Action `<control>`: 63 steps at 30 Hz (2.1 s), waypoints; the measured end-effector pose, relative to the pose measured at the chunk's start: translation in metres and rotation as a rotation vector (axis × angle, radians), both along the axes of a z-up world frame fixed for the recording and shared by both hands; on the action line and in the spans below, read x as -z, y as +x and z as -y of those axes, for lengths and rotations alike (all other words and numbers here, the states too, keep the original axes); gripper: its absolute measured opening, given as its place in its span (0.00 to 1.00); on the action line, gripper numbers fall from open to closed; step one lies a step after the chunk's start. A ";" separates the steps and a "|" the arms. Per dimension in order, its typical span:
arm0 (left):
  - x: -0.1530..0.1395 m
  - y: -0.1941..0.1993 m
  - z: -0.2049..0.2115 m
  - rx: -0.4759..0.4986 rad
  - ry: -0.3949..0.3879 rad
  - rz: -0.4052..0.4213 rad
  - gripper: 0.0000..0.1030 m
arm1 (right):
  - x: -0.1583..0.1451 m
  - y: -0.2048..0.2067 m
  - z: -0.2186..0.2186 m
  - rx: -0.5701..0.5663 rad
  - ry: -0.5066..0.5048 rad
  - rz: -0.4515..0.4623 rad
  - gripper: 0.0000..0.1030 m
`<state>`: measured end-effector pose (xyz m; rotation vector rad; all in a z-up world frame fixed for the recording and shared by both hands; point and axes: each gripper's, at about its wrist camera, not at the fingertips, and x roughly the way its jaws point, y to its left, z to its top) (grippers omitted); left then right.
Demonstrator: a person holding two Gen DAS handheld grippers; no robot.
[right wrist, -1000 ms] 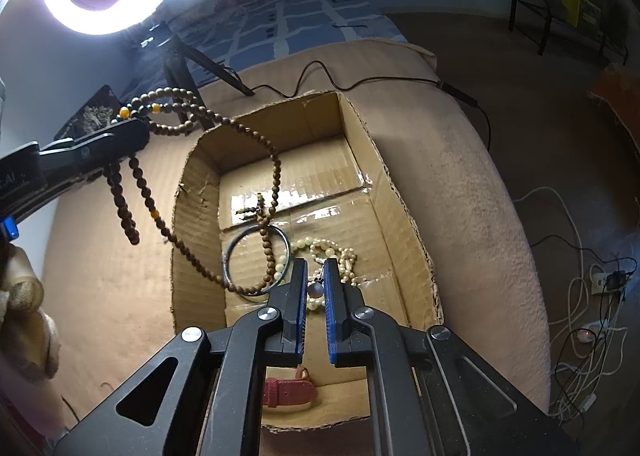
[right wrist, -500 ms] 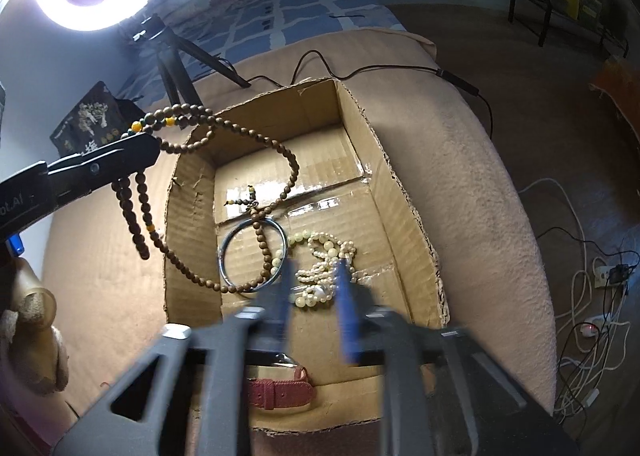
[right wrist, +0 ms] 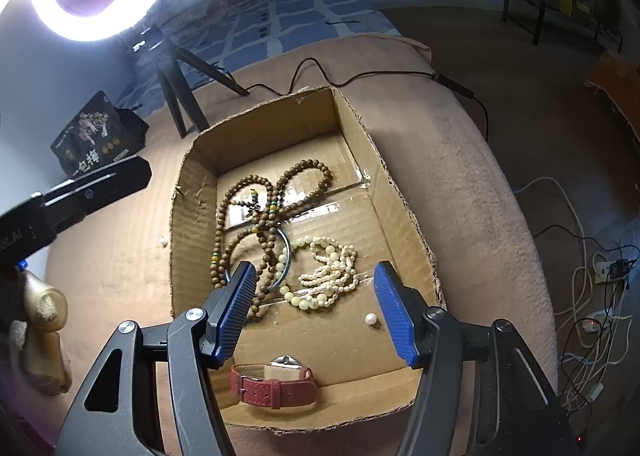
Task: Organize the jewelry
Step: 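Open both tools to drop the beads and earring into the box, then move both open tools back toward the green pendant and second earring, then grasp the green pendant on red string with the left tool while the right tool grasps the second pearl earring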
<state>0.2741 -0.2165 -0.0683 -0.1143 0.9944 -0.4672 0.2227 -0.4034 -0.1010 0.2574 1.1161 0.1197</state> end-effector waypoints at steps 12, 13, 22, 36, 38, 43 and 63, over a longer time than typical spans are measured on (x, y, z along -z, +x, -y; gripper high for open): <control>-0.023 -0.030 -0.047 -0.005 0.020 0.052 0.39 | -0.028 -0.012 -0.015 -0.034 0.043 0.075 0.59; -0.024 -0.033 -0.054 -0.009 0.019 0.054 0.39 | -0.031 -0.012 -0.018 -0.039 0.048 0.084 0.59; -0.028 -0.072 -0.122 -0.015 0.037 0.063 0.39 | -0.055 -0.022 -0.047 -0.090 0.072 0.158 0.59; 0.024 -0.149 -0.171 0.110 0.076 -0.024 0.39 | -0.056 -0.033 -0.108 -0.215 0.053 0.223 0.68; 0.034 -0.161 -0.171 0.155 0.088 -0.037 0.39 | -0.054 -0.033 -0.117 -0.233 0.049 0.212 0.68; 0.057 -0.183 -0.160 0.287 0.148 -0.040 0.39 | -0.047 -0.032 -0.133 -0.262 0.053 0.177 0.68; 0.115 -0.207 -0.129 0.489 0.342 0.002 0.39 | -0.025 -0.028 -0.157 -0.301 0.084 0.085 0.68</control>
